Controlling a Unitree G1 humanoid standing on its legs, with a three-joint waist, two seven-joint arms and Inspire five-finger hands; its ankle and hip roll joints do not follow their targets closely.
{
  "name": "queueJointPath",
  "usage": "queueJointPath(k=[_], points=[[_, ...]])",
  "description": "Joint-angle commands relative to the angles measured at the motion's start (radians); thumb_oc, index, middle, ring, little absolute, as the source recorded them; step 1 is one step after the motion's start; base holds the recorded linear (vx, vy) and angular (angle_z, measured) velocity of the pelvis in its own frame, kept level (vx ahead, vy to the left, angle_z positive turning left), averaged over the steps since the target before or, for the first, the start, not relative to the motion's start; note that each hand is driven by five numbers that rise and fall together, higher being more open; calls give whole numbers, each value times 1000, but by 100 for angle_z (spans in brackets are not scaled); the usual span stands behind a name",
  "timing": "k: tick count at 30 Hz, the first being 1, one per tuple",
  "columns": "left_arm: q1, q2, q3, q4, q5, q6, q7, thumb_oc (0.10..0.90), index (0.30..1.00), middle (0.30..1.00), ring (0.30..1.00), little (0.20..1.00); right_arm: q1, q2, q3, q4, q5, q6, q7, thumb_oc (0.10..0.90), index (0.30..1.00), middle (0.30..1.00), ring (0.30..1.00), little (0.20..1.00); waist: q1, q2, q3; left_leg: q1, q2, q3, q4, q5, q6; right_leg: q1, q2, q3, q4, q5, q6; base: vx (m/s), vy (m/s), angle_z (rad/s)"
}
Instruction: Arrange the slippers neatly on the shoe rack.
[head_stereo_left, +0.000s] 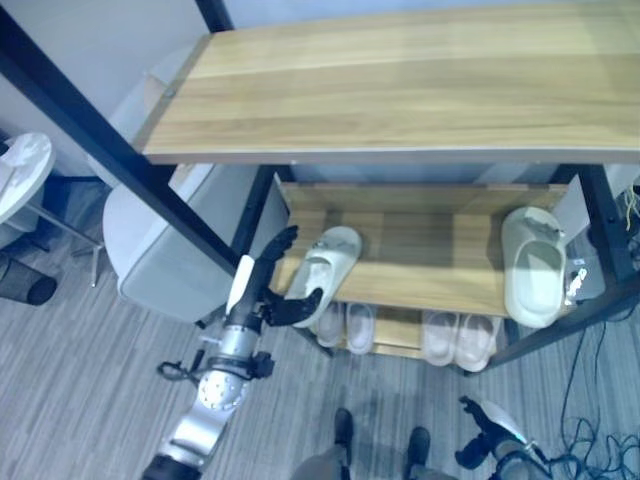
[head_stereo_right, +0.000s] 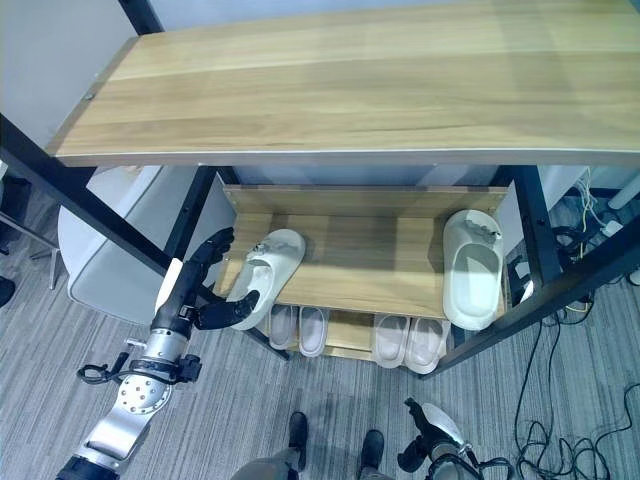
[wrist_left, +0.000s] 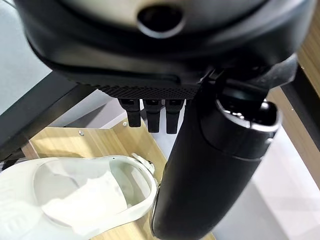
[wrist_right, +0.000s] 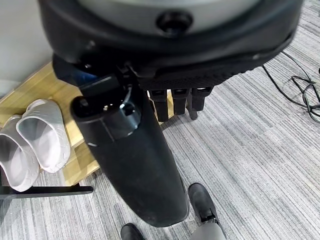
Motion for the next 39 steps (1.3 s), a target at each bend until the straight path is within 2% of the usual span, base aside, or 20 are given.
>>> queueJointPath(k=[1, 12, 19, 30, 39], points=[[-248, 42, 47, 100, -10, -21, 55, 800, 900, 900, 900, 900, -20, 1, 2, -58, 39, -30, -37, 800, 900, 900, 900, 900, -46, -57, -24, 11, 28, 41, -8, -24, -75, -31, -113, -8, -2, -13, 106, 0, 0, 0], [-291, -48, -26, 86, -65, -33, 54, 800, 900, 900, 900, 900, -34, 13, 19, -53, 45, -25, -51, 800, 900, 900, 900, 900, -57, -58, -13, -21, 21, 49, -8, -20, -68, -74, -122, 12, -2, 4, 104, -11, 6, -5], [-302, -50, -51, 63, -40, -32, 54, 800, 900, 900, 900, 900, -41, 11, 27, -62, 43, -28, -56, 800, 900, 900, 900, 900, -58, -54, -4, -14, 23, 53, -8, -22, -66, -75, -122, 20, -2, 5, 105, 2, 0, -3], [-374, 36, -34, 93, -13, -28, 69, 800, 900, 900, 900, 900, -39, -6, 35, -75, 38, -30, -42, 800, 900, 900, 900, 900, -64, -56, -8, -5, 29, 62, -8, -25, -66, -73, -119, 25, -2, 6, 108, 4, -3, -3], [-388, 140, -21, 103, 59, -19, 42, 800, 900, 900, 900, 900, -31, -21, 34, -87, 36, -37, -19, 800, 900, 900, 900, 900, -61, -55, -10, -3, 31, 67, -8, -26, -66, -71, -117, 25, -2, 5, 109, 3, -1, -1]])
